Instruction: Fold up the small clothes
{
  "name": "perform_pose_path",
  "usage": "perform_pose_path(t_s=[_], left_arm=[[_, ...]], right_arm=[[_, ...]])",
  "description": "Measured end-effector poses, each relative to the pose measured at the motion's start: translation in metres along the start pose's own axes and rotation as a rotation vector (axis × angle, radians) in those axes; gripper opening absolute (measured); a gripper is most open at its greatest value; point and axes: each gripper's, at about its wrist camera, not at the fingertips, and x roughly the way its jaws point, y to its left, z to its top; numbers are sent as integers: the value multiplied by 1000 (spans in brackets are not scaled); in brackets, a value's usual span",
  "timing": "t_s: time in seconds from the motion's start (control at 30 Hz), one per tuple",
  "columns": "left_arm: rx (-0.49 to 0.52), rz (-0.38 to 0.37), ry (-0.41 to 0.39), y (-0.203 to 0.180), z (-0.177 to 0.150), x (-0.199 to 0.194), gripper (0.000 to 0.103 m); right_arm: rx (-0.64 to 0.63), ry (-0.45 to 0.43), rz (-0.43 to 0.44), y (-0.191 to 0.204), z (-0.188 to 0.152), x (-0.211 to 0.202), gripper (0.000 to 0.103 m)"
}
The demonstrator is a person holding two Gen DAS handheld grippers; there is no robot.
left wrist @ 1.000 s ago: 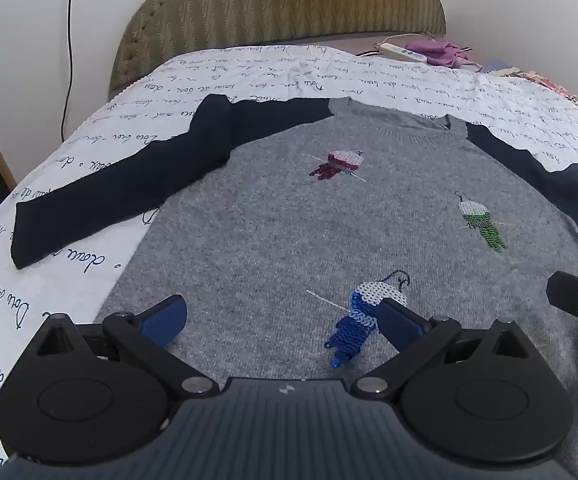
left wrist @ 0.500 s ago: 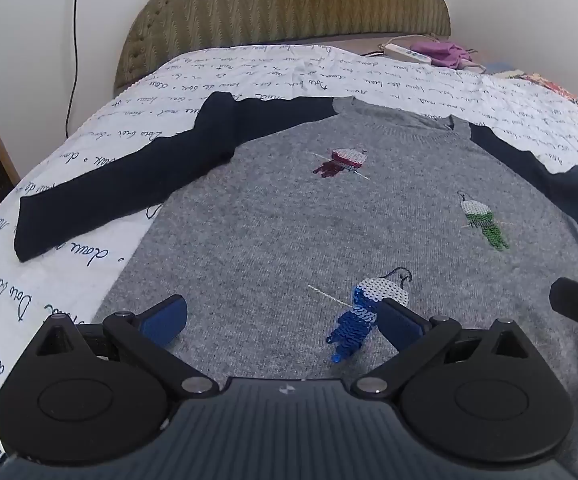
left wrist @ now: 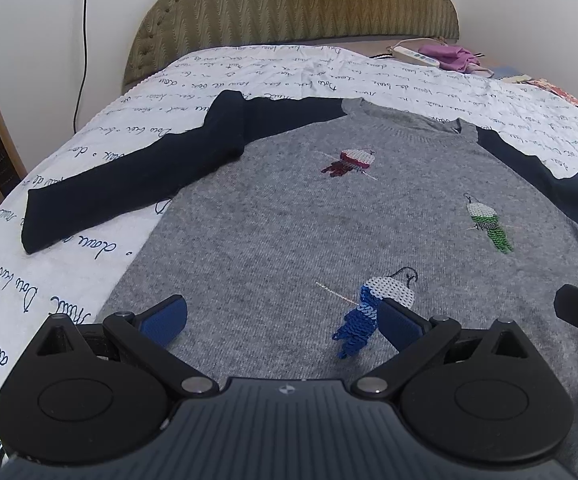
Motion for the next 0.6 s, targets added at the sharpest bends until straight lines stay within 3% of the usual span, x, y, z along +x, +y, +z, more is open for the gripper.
perform_pose_path(t_s=[0.6], left_arm=[[-1, 3, 2, 2, -5, -14, 103]], right_arm=[[7, -27, 19, 0, -3, -18, 103]])
